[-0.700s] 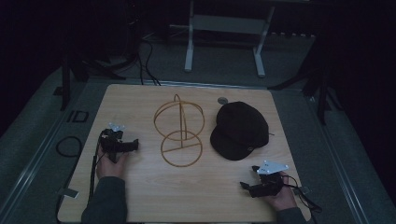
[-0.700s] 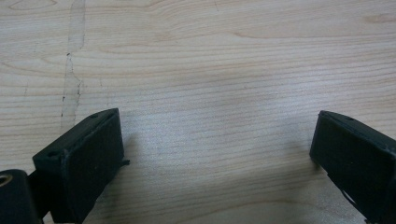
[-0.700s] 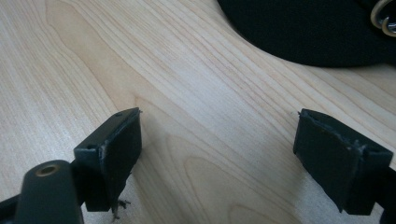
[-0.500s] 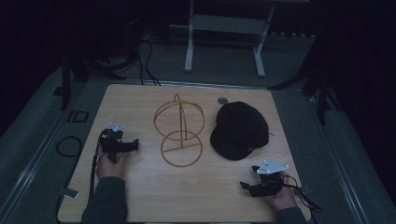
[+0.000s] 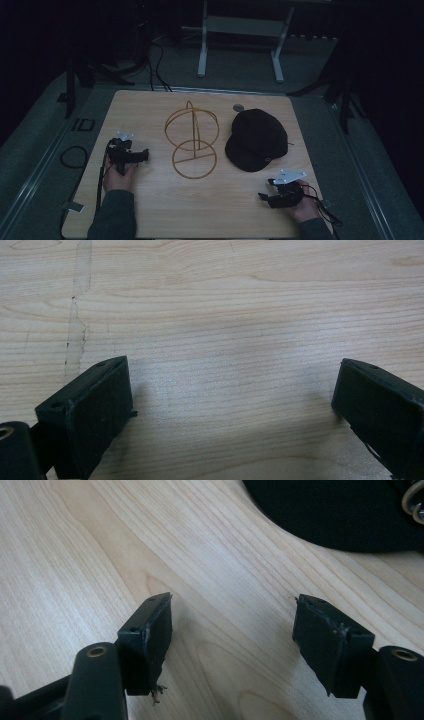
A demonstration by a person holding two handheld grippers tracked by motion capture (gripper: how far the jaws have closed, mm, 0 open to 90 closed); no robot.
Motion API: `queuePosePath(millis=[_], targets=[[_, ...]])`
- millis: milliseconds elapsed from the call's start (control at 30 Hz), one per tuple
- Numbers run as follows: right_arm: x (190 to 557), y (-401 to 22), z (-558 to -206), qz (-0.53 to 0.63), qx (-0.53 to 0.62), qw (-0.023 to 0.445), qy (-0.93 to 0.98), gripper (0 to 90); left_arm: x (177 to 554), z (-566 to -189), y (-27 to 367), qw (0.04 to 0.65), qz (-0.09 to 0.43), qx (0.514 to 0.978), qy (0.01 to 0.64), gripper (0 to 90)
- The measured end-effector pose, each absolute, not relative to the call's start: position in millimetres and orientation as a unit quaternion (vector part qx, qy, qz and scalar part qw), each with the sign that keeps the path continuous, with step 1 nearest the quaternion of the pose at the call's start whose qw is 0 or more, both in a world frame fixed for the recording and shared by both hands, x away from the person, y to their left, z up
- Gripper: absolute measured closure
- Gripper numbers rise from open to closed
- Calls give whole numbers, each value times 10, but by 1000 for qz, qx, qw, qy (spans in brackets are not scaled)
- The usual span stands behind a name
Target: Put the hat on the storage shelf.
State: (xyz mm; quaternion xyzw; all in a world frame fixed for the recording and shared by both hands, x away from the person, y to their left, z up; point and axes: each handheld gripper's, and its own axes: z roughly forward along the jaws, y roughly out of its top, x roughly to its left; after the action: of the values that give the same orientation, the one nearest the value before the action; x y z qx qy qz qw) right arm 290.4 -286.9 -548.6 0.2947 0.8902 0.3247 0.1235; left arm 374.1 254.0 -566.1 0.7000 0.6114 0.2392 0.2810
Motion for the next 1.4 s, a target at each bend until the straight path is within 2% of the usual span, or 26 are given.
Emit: queuePosePath(millis=[967, 1400], targets=[[3009, -2856, -5307, 294, 268, 126, 909, 329, 3743, -5661, 2528, 281, 240, 698, 613, 26], [3184, -2904, -5105, 275, 259, 134, 916, 327, 3743, -5662, 2526, 281, 240, 698, 614, 26]])
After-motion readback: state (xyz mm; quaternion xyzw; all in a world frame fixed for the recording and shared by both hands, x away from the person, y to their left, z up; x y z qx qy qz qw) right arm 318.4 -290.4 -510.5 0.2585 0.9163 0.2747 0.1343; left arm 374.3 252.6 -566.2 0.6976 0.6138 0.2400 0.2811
